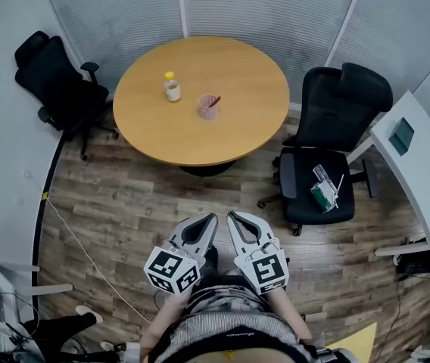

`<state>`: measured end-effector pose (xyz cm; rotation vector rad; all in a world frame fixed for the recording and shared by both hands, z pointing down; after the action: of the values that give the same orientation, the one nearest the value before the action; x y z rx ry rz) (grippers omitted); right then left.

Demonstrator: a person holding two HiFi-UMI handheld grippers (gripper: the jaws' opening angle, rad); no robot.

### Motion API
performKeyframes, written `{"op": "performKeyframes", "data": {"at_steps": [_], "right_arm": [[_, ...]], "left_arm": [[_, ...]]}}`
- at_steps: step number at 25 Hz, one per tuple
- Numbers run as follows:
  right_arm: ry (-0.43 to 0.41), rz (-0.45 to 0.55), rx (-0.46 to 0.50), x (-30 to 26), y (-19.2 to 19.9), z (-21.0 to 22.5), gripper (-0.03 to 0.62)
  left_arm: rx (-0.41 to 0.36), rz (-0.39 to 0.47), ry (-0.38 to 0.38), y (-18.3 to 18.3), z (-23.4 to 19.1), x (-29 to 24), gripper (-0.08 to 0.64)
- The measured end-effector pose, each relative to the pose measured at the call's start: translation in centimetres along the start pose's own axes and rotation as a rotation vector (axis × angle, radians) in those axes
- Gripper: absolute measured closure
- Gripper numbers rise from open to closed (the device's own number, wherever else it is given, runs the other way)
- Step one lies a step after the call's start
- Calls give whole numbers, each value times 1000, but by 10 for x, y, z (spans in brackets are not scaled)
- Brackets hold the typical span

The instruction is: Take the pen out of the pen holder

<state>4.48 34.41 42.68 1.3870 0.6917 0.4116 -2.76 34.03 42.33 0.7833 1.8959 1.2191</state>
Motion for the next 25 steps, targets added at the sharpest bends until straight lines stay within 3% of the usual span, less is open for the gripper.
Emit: {"op": "performKeyframes", "data": {"at_steps": [9,25], "right_arm": [[28,-3,35,-77,-20,54,569],[64,-48,-1,-161,-24,89,569]], "left_arm": [[-32,3,52,-44,-58,-67,555],[-6,-31,107,-65,-130,-116,555]]}}
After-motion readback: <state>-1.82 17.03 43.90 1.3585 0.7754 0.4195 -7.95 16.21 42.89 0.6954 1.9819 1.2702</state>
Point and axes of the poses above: the fingertips, and each gripper's own axes: x backward along the fingers, z to its right, y out of its underside, the point moved 3 cm from there along x, backward along the fingers, and after that the axes turned 13 degrees about -y, right-handed, at the moved point
